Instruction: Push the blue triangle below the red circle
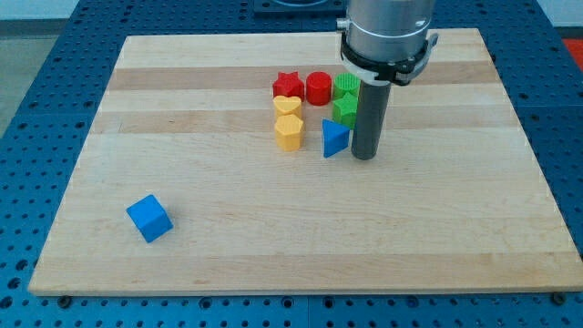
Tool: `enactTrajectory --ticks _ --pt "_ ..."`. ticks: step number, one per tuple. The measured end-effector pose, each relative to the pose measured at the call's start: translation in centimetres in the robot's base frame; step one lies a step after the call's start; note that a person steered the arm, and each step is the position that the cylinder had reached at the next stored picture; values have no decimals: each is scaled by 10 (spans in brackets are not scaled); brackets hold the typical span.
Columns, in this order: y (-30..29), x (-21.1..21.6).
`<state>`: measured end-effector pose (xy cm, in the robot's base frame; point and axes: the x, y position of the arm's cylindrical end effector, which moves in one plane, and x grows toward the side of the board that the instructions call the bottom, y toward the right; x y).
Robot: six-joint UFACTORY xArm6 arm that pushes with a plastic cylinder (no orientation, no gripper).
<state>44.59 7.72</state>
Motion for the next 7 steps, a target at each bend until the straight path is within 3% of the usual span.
enactTrajectory --ticks 7 --pt "-29 -6"
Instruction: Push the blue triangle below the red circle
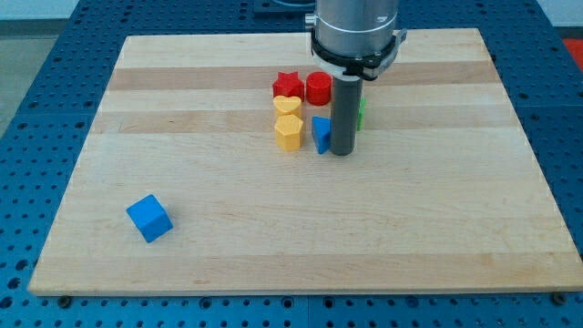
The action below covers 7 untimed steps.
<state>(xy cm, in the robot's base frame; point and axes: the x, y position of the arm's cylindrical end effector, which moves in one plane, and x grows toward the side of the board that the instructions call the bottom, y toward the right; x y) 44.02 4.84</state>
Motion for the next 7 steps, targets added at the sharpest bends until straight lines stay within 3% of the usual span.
enactTrajectory --ticks 7 --pt "9 3"
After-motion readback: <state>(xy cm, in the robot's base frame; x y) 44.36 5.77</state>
